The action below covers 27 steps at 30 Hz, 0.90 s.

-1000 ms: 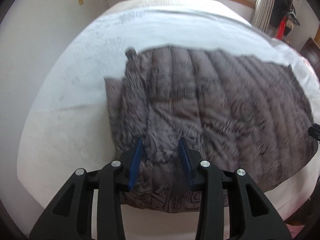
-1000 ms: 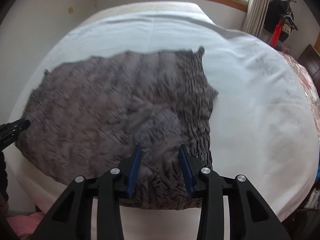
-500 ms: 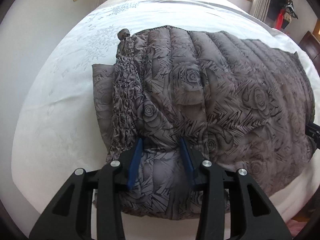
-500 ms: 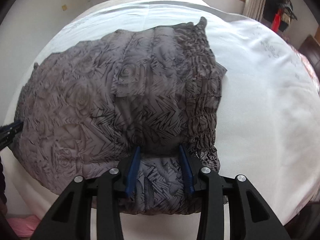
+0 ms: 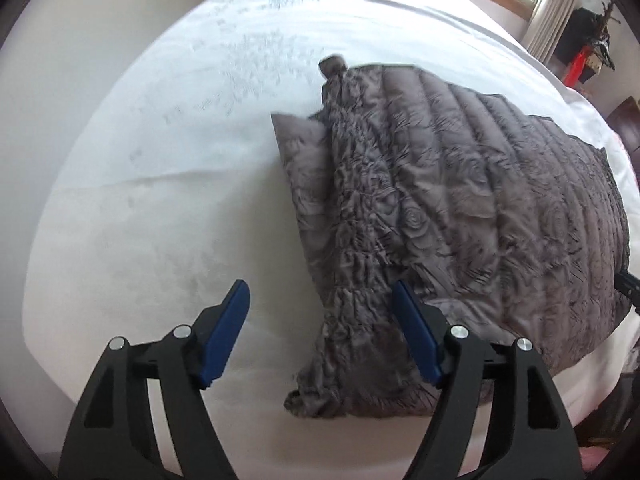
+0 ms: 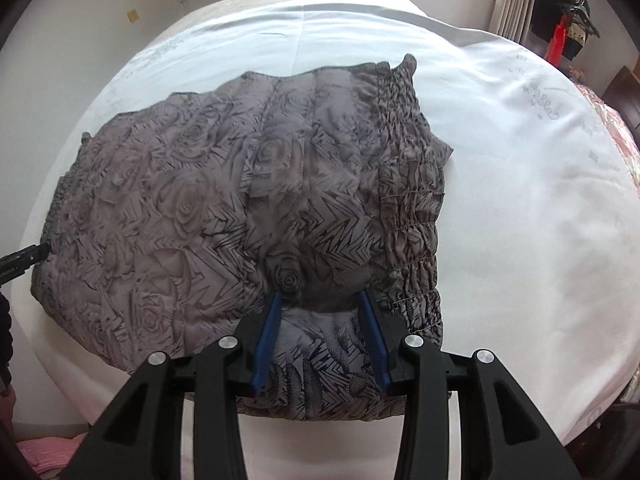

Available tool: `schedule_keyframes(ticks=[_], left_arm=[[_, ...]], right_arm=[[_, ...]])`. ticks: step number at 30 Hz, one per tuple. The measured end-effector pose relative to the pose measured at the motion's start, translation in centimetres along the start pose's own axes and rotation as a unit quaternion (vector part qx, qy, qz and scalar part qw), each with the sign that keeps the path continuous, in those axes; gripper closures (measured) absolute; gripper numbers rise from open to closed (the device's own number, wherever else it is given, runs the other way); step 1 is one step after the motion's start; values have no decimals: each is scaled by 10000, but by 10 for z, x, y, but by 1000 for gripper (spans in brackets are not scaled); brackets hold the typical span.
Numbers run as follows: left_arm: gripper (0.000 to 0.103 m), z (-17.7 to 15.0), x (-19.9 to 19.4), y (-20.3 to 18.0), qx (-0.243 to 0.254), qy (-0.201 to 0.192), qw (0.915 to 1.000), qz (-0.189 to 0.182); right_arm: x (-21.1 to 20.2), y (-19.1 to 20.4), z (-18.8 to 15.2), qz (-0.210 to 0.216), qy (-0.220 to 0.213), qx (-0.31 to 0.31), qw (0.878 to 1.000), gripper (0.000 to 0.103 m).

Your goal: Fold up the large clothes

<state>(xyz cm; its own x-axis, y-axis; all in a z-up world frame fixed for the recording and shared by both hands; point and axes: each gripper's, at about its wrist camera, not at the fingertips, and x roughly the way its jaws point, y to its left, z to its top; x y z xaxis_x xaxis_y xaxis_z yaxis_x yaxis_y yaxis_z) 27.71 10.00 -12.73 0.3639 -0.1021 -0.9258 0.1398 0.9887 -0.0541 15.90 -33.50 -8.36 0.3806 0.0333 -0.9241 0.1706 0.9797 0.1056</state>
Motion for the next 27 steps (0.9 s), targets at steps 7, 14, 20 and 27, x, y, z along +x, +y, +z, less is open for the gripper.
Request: schedule_keyframes(ticks=[7, 14, 20, 27], left_arm=[[24, 12, 31, 29, -482, 189, 9928, -1082], [32, 7, 40, 36, -552, 313, 9776, -2009], [50, -6, 40, 34, -544, 292, 9720, -2265], [63, -16, 38, 39, -561, 290, 9680, -2430]], right_arm=[[15, -1, 1, 8, 126, 29, 9999, 60], [29, -2, 6, -87, 118, 71, 9999, 60], [38, 7, 6, -253, 27, 143, 9996, 60], [49, 22, 1, -420, -125, 284, 9986, 60]])
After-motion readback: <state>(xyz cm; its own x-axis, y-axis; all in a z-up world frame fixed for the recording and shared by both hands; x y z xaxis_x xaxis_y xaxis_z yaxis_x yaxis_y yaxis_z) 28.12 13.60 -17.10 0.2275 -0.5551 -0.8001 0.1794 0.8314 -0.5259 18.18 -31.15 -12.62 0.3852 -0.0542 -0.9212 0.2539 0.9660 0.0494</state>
